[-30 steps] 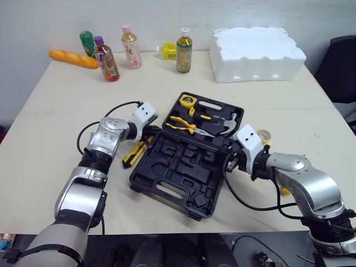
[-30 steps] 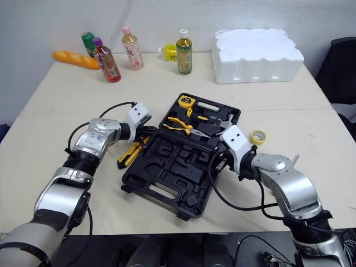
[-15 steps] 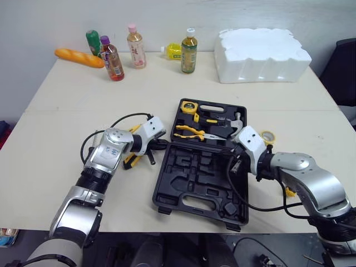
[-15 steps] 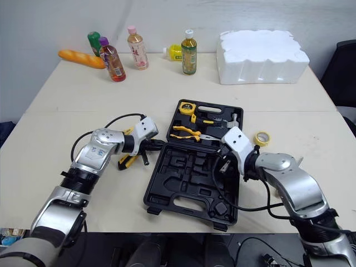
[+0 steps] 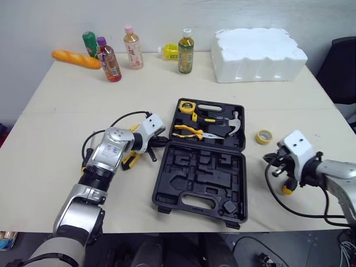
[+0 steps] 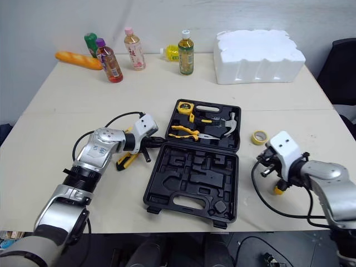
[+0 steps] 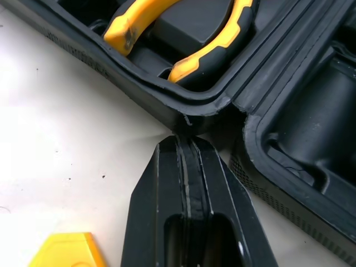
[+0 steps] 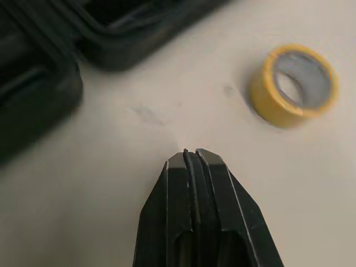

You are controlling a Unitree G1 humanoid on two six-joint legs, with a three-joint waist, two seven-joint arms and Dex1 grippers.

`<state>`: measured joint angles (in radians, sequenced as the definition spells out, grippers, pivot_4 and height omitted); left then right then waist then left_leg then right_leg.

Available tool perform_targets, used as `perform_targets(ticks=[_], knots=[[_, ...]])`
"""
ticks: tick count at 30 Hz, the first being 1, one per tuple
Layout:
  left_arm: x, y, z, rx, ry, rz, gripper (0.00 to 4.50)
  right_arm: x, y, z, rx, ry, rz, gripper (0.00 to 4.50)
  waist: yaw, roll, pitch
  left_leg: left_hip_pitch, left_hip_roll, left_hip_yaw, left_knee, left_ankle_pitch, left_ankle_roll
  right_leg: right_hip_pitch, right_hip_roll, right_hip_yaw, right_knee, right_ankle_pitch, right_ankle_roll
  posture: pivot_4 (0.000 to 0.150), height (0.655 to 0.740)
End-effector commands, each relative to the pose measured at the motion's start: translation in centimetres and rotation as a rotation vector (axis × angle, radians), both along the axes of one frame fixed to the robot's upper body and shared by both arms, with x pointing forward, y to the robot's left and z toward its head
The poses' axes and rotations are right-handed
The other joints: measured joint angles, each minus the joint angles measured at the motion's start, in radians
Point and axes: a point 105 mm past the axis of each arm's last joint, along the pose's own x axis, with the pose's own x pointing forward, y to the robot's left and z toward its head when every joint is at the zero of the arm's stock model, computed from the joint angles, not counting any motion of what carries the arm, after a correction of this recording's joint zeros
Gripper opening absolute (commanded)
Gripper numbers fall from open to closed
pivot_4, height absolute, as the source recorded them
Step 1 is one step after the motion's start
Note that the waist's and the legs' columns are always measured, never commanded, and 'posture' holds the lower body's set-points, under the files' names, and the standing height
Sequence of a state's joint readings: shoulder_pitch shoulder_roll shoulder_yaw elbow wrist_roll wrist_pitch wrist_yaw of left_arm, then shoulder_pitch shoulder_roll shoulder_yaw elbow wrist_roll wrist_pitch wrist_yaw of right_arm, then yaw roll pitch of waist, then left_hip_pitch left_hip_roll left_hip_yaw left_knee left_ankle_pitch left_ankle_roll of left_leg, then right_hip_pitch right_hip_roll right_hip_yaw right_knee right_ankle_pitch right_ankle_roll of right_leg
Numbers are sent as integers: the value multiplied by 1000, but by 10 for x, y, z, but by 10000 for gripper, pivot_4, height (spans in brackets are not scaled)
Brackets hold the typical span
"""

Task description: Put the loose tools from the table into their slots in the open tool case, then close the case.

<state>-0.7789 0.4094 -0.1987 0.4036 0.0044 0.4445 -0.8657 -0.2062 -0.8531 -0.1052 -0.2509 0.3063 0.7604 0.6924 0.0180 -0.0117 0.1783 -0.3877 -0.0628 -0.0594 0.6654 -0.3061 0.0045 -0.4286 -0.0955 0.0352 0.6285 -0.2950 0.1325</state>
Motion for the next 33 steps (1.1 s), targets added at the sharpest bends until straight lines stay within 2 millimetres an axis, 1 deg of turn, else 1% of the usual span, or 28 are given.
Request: perform_targets(ticks=[1, 2, 4, 6, 8, 9, 11, 14, 16, 20, 24, 28, 30, 33], knots=[[0, -15, 14, -20, -40, -52, 0, 13, 23, 7, 16, -53, 68, 668, 3, 0, 0, 0, 0, 0, 0, 0, 0, 0, 0, 0, 0, 0, 0, 1500, 7383], [-1, -16, 15, -22, -39, -58, 0, 16, 30, 6, 21, -53, 87, 668, 7, 0, 0, 0, 0, 0, 0, 0, 0, 0, 0, 0, 0, 0, 0, 1500, 7383], [-4, -19, 15, -25, -33, -76, 0, 19, 52, 1, 8, -43, 163, 668, 6, 0, 0, -1, -1, -1, 1, 0, 0, 0, 0, -1, -1, 0, 0, 1500, 7383], [-7, -22, 15, -28, -25, -93, 0, 19, 66, 1, -4, -44, 214, 668, 4, 0, 0, -1, -1, -1, 1, 0, 0, 0, -1, -1, -1, 0, 0, 1500, 7383], [-16, -27, 16, -53, -7, -137, 0, 23, 77, 9, 12, -76, 236, 668, -6, 0, 0, -1, 0, -1, 0, 0, 0, -1, 0, -1, 0, 0, 0, 1500, 7383], [-27, -31, 16, -70, 22, -181, 0, 25, 85, 15, 24, -93, 253, 668, -8, 0, 0, -1, 1, 0, 0, 0, 0, -1, 1, -1, 0, 0, 0, 1500, 7383], [-41, -34, 12, -58, 41, -229, 0, 26, 93, 20, 30, -104, 278, 668, -25, 0, 0, -1, 1, 0, -1, 0, -1, -1, 1, 0, 0, 0, 0, 1500, 7383], [-36, -24, 1, -2, 15, -162, 0, 25, 91, 14, 9, -89, 278, 668, -21, 0, 0, -1, 2, 0, -2, 0, -1, -2, 1, 0, 3, 0, 0, 1500, 7383], [-35, -21, -1, 3, 21, -142, 0, 25, 90, 12, 1, -83, 280, 668, -20, 0, 0, -1, 1, 0, -1, 0, -1, -2, 0, 0, 1, 0, 0, 1500, 7383], [-32, -10, -3, -9, 31, -82, 0, 24, 93, 12, 11, -84, 292, 668, -22, 0, 0, 0, 1, 0, -1, 0, -1, -1, 0, 0, 0, 0, 0, 1500, 7383], [-32, -6, -5, -10, 37, -65, 0, 24, 96, 15, 34, -96, 294, 668, -24, 0, 0, 0, 2, 0, -1, 0, -1, -2, 1, 0, 0, 0, 0, 1500, 7383], [-26, 1, -5, 2, -11, -38, 0, 25, 87, 10, -10, -84, 263, 668, -24, 0, 0, 0, 2, 1, -1, 0, -1, -2, 1, 0, 0, 0, 0, 1500, 7383], [-25, 3, -2, 8, -31, -40, 0, 26, 86, 11, -18, -87, 252, 668, -23, 0, 0, 0, 2, 1, -1, 0, -1, -1, 1, 0, 0, 0, 0, 1500, 7383], [-26, 15, -2, -4, -10, -24, 0, 25, 75, 16, -47, -94, 228, 668, -23, 0, 0, 0, 2, 1, -1, 0, -1, -1, 1, 0, 0, 0, 0, 1500, 7383]])
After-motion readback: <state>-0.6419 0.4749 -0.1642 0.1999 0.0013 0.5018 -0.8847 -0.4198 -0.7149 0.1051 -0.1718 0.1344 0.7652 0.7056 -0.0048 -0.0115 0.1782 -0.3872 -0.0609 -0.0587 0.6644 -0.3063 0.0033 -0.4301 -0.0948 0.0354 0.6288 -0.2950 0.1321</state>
